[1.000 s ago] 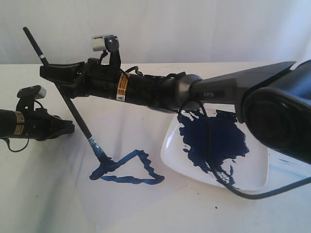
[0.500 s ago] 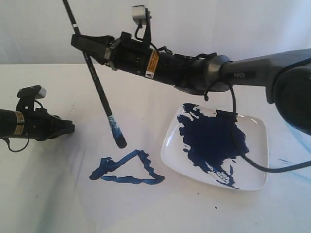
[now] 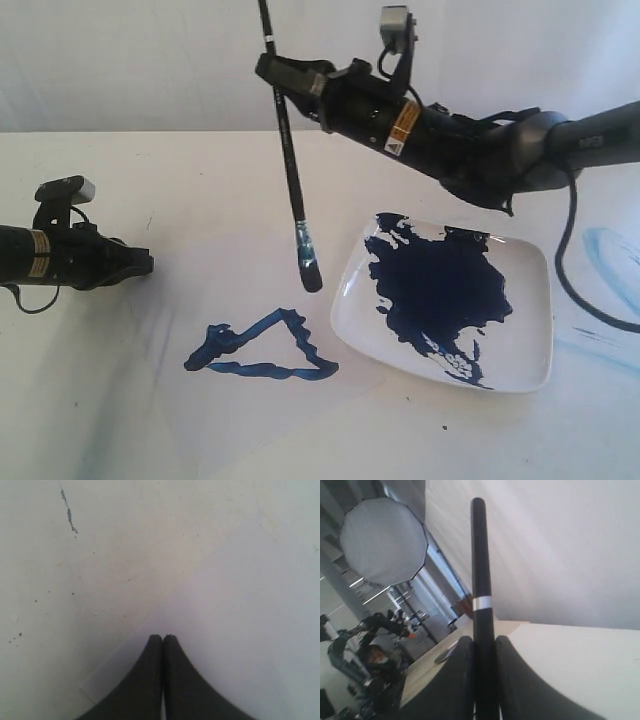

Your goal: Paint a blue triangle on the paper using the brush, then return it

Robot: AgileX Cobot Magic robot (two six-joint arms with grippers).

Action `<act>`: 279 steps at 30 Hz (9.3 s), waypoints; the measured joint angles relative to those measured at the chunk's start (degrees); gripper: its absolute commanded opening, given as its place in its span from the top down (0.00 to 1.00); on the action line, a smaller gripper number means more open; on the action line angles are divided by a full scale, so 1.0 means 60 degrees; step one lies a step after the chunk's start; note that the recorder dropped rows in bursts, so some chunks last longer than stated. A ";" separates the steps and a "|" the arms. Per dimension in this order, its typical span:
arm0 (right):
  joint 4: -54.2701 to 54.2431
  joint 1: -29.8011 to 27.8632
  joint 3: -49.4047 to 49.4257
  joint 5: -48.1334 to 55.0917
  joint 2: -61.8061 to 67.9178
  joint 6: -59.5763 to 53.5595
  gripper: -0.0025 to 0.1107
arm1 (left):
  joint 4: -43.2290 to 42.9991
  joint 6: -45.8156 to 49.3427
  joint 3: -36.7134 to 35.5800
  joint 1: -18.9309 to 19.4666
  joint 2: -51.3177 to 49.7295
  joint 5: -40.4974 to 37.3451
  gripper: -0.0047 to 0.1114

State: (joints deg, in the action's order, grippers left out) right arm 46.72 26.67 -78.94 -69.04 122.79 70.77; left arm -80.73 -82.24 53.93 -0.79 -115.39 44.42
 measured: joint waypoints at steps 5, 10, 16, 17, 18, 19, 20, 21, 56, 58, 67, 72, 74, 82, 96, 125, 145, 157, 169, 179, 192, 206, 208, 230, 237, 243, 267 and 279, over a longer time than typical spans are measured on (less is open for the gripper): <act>-0.1520 -0.0479 0.1459 0.0000 -0.0503 -0.1033 0.98 | 0.0000 0.0000 0.0000 0.0000 0.0000 0.0000 0.96; -0.2648 -0.0807 0.2523 0.0000 -0.0718 -0.1550 0.98 | 0.0000 0.0000 0.0000 0.0000 0.0000 0.0000 0.96; -0.4231 -0.1233 0.3471 0.0000 -0.0800 -0.1802 0.98 | 0.0000 0.0000 0.0000 0.0000 0.0000 0.0000 0.96; -0.4465 -0.1341 0.3612 0.0000 -0.0800 -0.1802 0.98 | 0.0000 0.0000 0.0000 0.0000 0.0000 0.0000 0.96; -0.4649 -0.1454 0.3755 0.0000 -0.0800 -0.1802 0.98 | 0.0000 0.0000 0.0000 0.0000 0.0000 0.0000 0.96; -0.4777 -0.1545 0.3865 0.0000 -0.0800 -0.1802 0.98 | 0.0000 0.0000 0.0000 0.0000 0.0000 0.0000 0.96; -0.4922 -0.1664 0.4005 0.0000 -0.0800 -0.1802 0.98 | 0.0000 0.0000 0.0000 0.0000 0.0000 0.0000 0.96; -0.5055 -0.1777 0.4148 0.0000 -0.0800 -0.1802 0.98 | 0.0000 0.0000 0.0000 0.0000 0.0000 0.0000 0.96; -0.8035 -0.2720 0.5035 0.1590 -0.0507 -0.2342 0.98 | 0.0000 0.0000 0.0000 0.0000 0.0000 0.0000 0.96; -0.8194 -0.2720 0.5035 0.1663 -0.0507 -0.2596 0.98 | -0.0018 0.0000 0.0000 0.0000 0.0000 0.0000 0.96; -0.8669 -0.2720 0.5035 0.2803 -0.0507 -0.3123 0.98 | -0.0018 0.0000 0.0000 0.0000 0.0000 0.0000 0.96; -0.8669 -0.2720 0.5035 0.3163 -0.0507 -0.3469 0.98 | -0.0018 0.0000 0.0000 0.0000 0.0000 0.0018 0.96; -0.8669 -0.2720 0.5035 0.3242 -0.0507 -0.3478 0.98 | -0.0018 0.0000 0.0000 0.0000 0.0000 0.0018 0.96; -0.8669 -0.2720 0.5035 0.3267 -0.0507 -0.3594 0.71 | -0.0018 0.0020 0.0000 0.0000 0.0000 0.0018 0.96; -0.8194 -0.2720 0.5879 0.2949 -0.1666 -0.4707 0.63 | -0.0018 0.0020 0.0000 0.0000 0.0000 0.0018 0.96; -0.8235 -0.2720 0.8996 0.8976 -1.3117 -1.0874 0.98 | -0.0239 0.0168 -0.0622 0.0249 0.2546 -0.1100 0.96; -0.8235 -0.2720 0.8996 1.4232 -1.7436 -1.2888 0.98 | -0.0239 0.0190 -0.0639 0.0249 0.2546 -0.1302 0.96; -0.8235 -0.2720 0.8996 1.4255 -1.7443 -1.2888 0.98 | -0.0239 0.0190 -0.0639 0.0249 0.2546 -0.1302 0.96; -0.8131 -0.3257 0.9006 1.4277 -1.7797 -1.3147 0.98 | -0.0239 0.0190 -0.0639 0.0249 0.2546 -0.1302 0.96; -0.8156 -0.5463 1.0587 1.3816 -1.9323 -1.3178 0.98 | -0.0239 0.0190 -0.0639 0.0249 0.2546 -0.1308 0.96; -0.8454 -0.5613 1.3106 1.2847 -1.9925 -1.3198 0.98 | -0.0239 0.0190 -0.0639 0.0249 0.2546 -0.1308 0.96; -0.7786 -0.5613 1.3106 1.4737 -2.0400 -1.3215 0.98 | -0.0239 0.0190 -0.0639 0.0249 0.2546 -0.1308 0.96; -0.7786 -0.5613 1.3106 1.4756 -2.0400 -1.3215 0.98 | -0.0239 0.0190 -0.0639 0.0249 0.2546 -0.1308 0.96; -0.7786 -0.5100 1.3106 1.4773 -2.0400 -1.2214 0.98 | -0.0239 0.0190 -0.0639 0.0249 0.2546 -0.1308 0.96; -0.7786 -0.3999 1.3106 1.4791 -2.0400 -1.2262 0.98 | -0.0239 0.0190 -0.0639 0.0249 0.2546 -0.1308 0.96; -0.7786 -0.3329 1.3106 1.4808 -2.0400 -1.2494 0.98 | -0.0239 0.0190 -0.0639 0.0249 0.2546 -0.1308 0.96; -0.7494 -0.3331 1.3106 1.4843 -2.0400 -1.2494 0.98 | -0.0239 0.0190 -0.0639 0.0249 0.2546 -0.1308 0.96; -0.7494 -0.3871 1.3106 1.4860 -2.0400 -1.2494 0.98 | -0.0239 0.0190 -0.0639 0.0249 0.2546 -0.1308 0.96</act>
State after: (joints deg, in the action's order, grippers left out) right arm 1.76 3.45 -0.30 20.12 0.39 -4.19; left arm -82.16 -81.11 50.09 0.71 -100.12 36.57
